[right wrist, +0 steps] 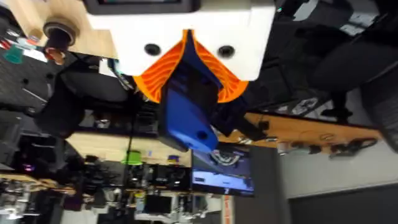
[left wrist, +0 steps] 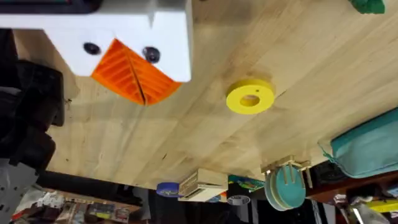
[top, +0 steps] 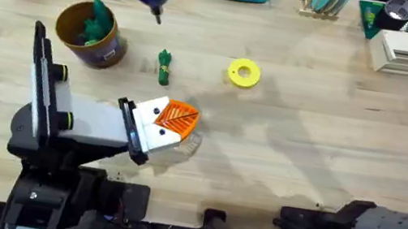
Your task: Pick up the gripper from the table and insert it into the empty holder that is missing its gripper. Then pick up a screw, insert it into the mounting hole, and use the screwdriver to tighten it. Finally, clean up the table by picking up the vegetable and placing it into the bucket.
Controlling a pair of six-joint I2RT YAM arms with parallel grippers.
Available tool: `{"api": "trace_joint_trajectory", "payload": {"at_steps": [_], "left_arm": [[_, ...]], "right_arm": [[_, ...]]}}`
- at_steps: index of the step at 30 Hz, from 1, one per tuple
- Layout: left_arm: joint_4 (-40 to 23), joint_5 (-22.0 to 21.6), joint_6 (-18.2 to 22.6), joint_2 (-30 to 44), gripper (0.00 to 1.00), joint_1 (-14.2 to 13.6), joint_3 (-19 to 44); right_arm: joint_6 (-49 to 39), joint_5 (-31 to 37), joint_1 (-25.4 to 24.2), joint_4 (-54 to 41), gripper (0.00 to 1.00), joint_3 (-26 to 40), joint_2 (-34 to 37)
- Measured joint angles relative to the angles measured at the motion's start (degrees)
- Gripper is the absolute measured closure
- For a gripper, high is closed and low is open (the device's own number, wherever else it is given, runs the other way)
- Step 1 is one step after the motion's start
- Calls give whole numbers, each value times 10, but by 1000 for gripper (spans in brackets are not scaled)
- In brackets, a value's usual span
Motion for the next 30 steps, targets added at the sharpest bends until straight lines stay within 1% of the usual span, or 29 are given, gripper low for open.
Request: {"api": "trace_joint_trajectory", "payload": {"at_steps": [4,14,24,30], "left_arm": [[0,0,0,0,994,0,0],[0,0,0,0,994,0,0],[0,0,0,0,994,0,0],[0,0,0,0,994,0,0]], "right_arm": [[0,-20,0,1,977,0,0],[-16,-33,0,17,977,-2,0],[-2,-61,2,129,977,-65,0],[47,-65,2,256,977,-120,0]]}}
